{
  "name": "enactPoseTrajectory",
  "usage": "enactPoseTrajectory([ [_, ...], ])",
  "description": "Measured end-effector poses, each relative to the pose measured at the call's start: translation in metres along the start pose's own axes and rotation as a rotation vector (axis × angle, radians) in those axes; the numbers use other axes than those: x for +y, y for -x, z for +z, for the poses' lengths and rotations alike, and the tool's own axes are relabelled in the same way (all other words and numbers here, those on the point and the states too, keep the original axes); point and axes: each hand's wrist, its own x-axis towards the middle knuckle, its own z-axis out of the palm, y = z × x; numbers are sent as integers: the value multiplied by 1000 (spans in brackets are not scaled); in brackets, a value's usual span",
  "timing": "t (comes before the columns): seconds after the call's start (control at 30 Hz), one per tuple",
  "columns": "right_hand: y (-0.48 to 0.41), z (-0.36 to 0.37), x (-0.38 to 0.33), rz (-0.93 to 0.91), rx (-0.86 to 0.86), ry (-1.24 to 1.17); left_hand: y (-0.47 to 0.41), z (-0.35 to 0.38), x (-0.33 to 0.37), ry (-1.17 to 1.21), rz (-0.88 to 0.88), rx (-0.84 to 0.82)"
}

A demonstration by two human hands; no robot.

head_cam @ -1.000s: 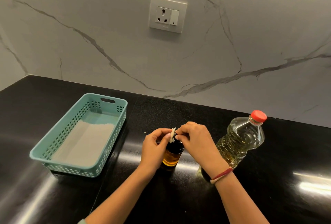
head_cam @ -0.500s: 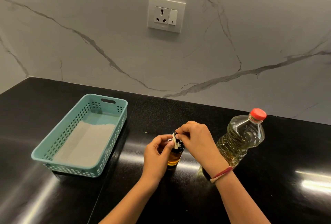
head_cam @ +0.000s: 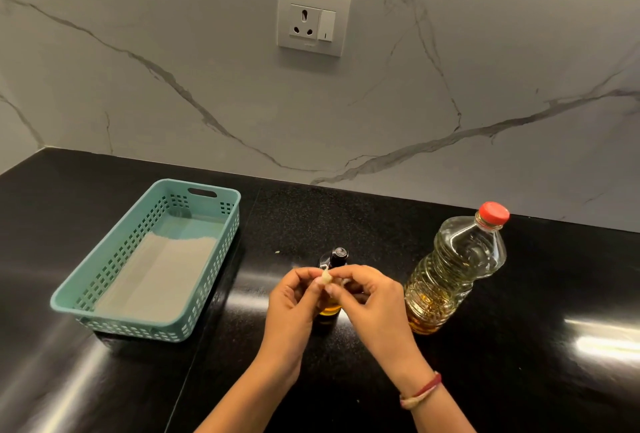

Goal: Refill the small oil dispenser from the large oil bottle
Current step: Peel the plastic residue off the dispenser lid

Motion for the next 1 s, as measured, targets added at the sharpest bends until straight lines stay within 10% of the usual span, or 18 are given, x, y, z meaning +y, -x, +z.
enactPoseTrajectory([
  [0.2,-5,-5,20,106,174,-72,-16,-11,2,-287,133,61],
  [0.4,-14,0,34,134,234,22,-44,-16,-11,-739,229,-224],
  [1.0,-23,1,38,148,185,-38,-55,-16,-16,-715,237,-140],
])
